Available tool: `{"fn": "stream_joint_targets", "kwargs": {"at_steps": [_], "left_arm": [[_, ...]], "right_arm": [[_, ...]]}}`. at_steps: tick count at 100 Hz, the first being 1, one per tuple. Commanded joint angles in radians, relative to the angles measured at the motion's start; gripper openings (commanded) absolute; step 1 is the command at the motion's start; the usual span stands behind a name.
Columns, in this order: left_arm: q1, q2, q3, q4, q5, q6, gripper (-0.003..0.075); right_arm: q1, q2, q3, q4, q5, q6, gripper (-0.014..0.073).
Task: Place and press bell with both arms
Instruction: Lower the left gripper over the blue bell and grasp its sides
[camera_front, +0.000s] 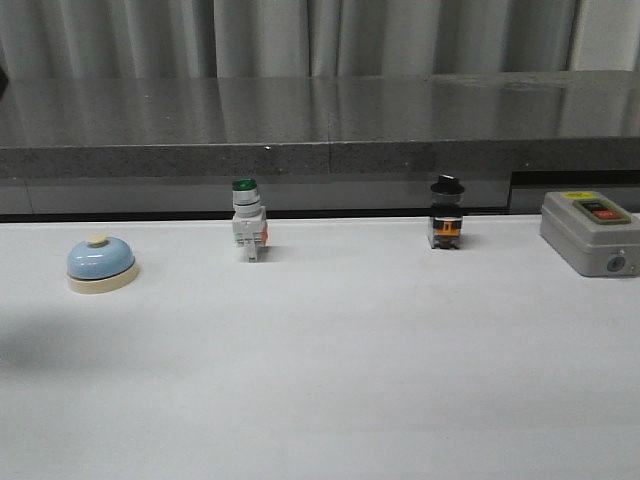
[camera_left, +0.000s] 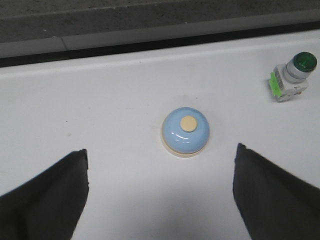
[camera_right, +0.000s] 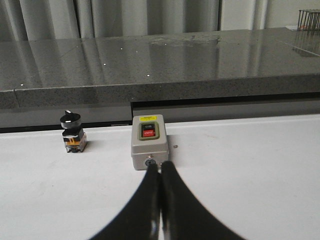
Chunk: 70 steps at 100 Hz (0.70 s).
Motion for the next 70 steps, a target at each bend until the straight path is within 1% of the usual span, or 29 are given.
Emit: {"fn": "stream_joint_targets", "kwargs": {"at_steps": [1,19,41,70], "left_arm": [[-0.027,0.046,-0.094,-0.026,0.013,0.002,0.0585],[-0.063,0.206,-0.235,-0.026,0.136,0.002,0.0585],[-0.065,0.370,-0.338,-0.034,0.195,-0.001,0.0580],[-0.065,0.515,-0.427,-0.036,0.234,-0.001,0.0578]], "right_arm": [[-0.007,-0.020,-0.014,0.003,-0.081,0.003,-0.0061],[-0.007,-0.020,-0.014,0.003,-0.081,0.003,-0.0061],[-0.007,-0.020,-0.014,0.003,-0.081,0.003,-0.0061],[-0.007,-0.020,-0.014,0.003,-0.081,0.003,-0.0061]]}}
